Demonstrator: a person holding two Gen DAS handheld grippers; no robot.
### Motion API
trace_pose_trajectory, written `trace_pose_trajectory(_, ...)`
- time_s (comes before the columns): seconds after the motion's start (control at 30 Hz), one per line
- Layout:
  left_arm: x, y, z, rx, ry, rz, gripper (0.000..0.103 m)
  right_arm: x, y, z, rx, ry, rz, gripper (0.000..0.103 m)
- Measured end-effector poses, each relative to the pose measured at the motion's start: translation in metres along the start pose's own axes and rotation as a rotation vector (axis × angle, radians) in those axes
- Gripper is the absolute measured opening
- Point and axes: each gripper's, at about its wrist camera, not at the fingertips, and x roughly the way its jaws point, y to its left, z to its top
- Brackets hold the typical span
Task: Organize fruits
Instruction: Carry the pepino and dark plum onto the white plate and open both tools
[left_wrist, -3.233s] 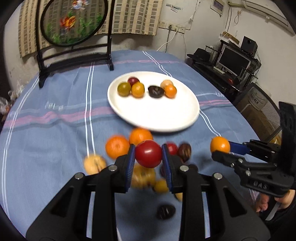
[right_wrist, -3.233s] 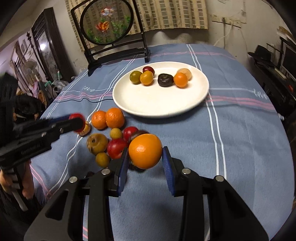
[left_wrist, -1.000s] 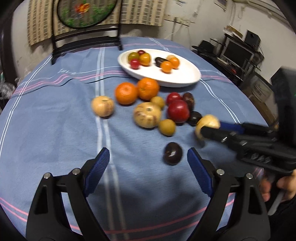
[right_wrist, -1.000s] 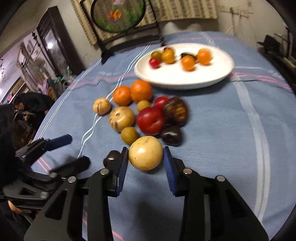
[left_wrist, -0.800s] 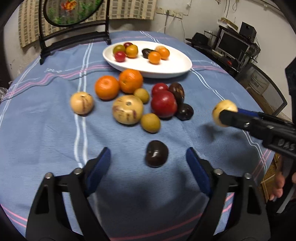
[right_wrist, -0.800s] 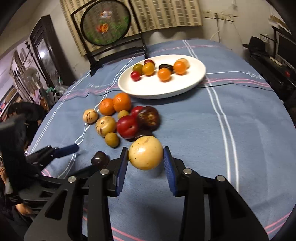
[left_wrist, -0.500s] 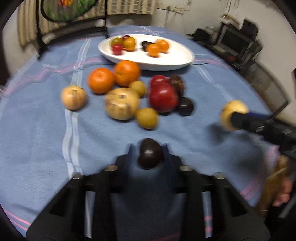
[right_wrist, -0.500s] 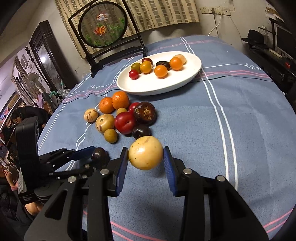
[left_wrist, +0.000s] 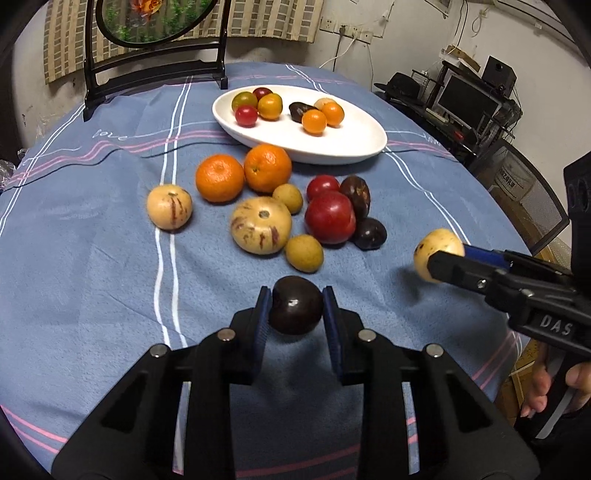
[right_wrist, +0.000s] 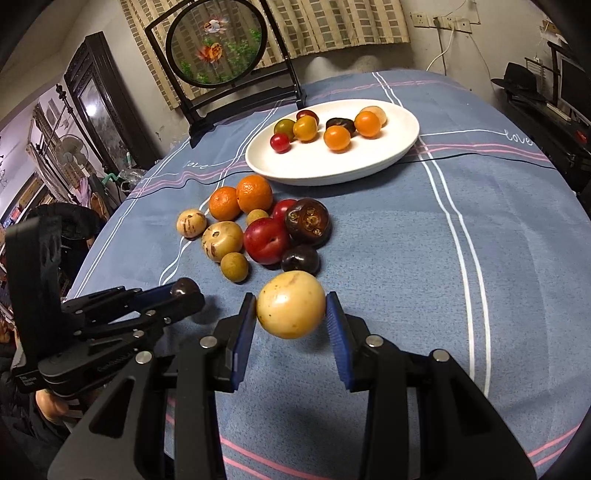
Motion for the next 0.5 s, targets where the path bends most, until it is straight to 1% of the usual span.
trace_pose_trajectory(0.1,-0.003,0.004,0.01,-0.001,-0.003,-0.006,0.028,0.002,-0.002,0.005,0.0,0.001,-0.006,0.039)
trace_pose_trajectory(0.27,-0.006,0.013,0.05,0.021,-0.026,-0.01,0.028,0.004,-0.005,0.025,-0.027,-0.003,-0.019,0.039)
trace_pose_trajectory(0.3,-0.006,0.014,0.06,0.027,-0.035,-0.004,0.028,0.004,-0.006,0.032,-0.038,-0.007,-0.025,0.039)
trace_pose_trajectory(0.37,-0.005,0.018,0.087,0.043,-0.073,0.047,0.028,0.004,-0.008,0.048,-0.064,-0.021,-0.062,0.039)
trace_pose_trajectory(0.4,-0.004,0.019,0.098,0.049,-0.085,0.061,0.028,0.004,-0.011,0.056,-0.071,-0.029,-0.081,0.039)
trace_pose_trajectory(0.47,0.006,0.024,0.129,0.045,-0.089,0.059,0.028,0.008,-0.018,0.081,-0.086,-0.049,-0.131,0.039)
trace_pose_trajectory(0.5,0.016,0.026,0.146,0.037,-0.074,0.054,0.028,0.012,-0.022,0.093,-0.091,-0.053,-0.149,0.039)
